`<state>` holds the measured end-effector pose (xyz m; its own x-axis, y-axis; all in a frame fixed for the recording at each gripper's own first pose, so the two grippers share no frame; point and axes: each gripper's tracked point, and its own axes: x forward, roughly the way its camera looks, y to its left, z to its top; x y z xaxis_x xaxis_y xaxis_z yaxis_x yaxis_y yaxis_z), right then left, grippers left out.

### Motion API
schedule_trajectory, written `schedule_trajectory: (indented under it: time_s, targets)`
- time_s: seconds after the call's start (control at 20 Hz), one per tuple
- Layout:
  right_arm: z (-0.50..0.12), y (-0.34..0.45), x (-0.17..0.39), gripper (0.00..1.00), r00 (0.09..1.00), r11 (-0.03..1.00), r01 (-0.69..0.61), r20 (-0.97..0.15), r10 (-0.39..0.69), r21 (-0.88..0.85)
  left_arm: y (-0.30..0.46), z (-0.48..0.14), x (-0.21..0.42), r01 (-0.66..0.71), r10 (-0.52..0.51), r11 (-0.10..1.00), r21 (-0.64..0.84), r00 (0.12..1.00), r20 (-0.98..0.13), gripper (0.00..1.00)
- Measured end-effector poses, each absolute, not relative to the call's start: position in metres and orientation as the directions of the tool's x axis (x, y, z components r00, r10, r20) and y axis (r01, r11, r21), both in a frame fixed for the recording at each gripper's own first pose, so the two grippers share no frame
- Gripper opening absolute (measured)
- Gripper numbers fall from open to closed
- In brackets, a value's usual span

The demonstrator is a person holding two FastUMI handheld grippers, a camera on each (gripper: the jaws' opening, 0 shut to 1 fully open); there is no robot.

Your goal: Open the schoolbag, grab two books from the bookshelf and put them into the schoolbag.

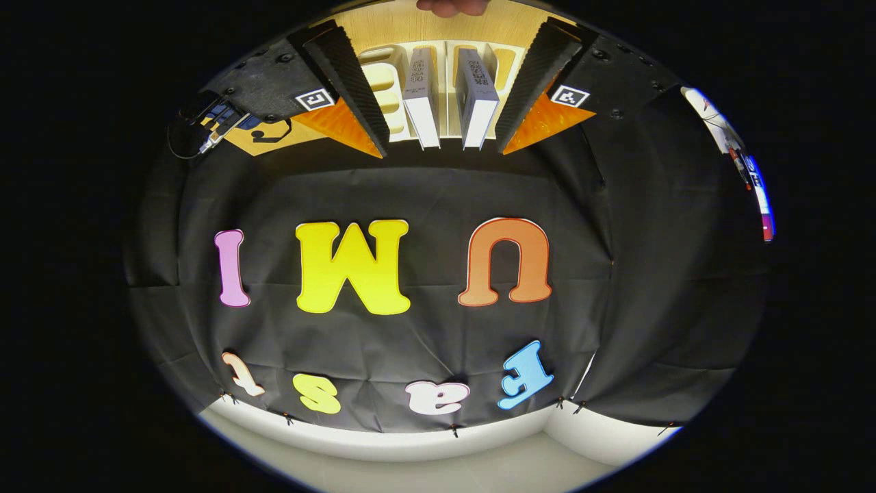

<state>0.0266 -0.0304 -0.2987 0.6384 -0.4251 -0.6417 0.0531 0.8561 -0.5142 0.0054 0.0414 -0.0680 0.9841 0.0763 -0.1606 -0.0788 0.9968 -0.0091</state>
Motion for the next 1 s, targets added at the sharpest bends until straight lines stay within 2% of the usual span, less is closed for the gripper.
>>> schedule_trajectory:
  time_s: [0.15,0.2,0.25,0.3,0.45,0.5,0.8,1.0]
  targets:
    - [-0.301,-0.041,0.031,0.31,0.618,0.883,0.081,-0.672,-0.408,-0.462,0.045,-0.07,0.007,-0.083,0.081,0.997,-0.006,0.983,-0.163,0.98]
    - [-0.304,-0.039,0.032,0.17,0.612,0.901,0.074,-0.693,-0.38,-0.428,0.047,-0.071,0.007,-0.084,0.082,0.996,-0.005,0.983,-0.165,0.98]
    - [-0.304,-0.039,0.033,0.16,0.608,0.915,0.067,-0.71,-0.354,-0.398,0.046,-0.071,0.008,-0.083,0.081,0.996,-0.007,0.983,-0.166,0.98]
    - [-0.305,-0.038,0.032,0.05,0.607,0.932,0.058,-0.728,-0.317,-0.358,0.046,-0.071,0.01,-0.082,0.08,0.997,-0.009,0.983,-0.168,0.98]
    - [-0.294,-0.04,0.03,0.05,0.618,0.966,0.029,-0.755,-0.22,-0.258,0.044,-0.074,0.015,-0.08,0.077,0.997,-0.011,0.982,-0.174,0.98]
    - [-0.288,-0.042,0.029,0.0,0.621,0.971,0.025,-0.758,-0.2,-0.237,0.043,-0.074,0.016,-0.079,0.075,0.997,-0.016,0.981,-0.178,0.98]
    - [-0.231,-0.074,0.028,0.0,0.687,0.981,0.059,-0.706,-0.173,-0.184,0.044,-0.079,0.031,-0.07,0.059,0.997,-0.043,0.976,-0.211,0.98]
    - [-0.2,-0.104,0.032,0.0,0.721,0.983,0.071,-0.672,-0.168,-0.17,0.045,-0.089,0.05,-0.052,0.037,0.998,-0.045,0.959,-0.281,0.99]
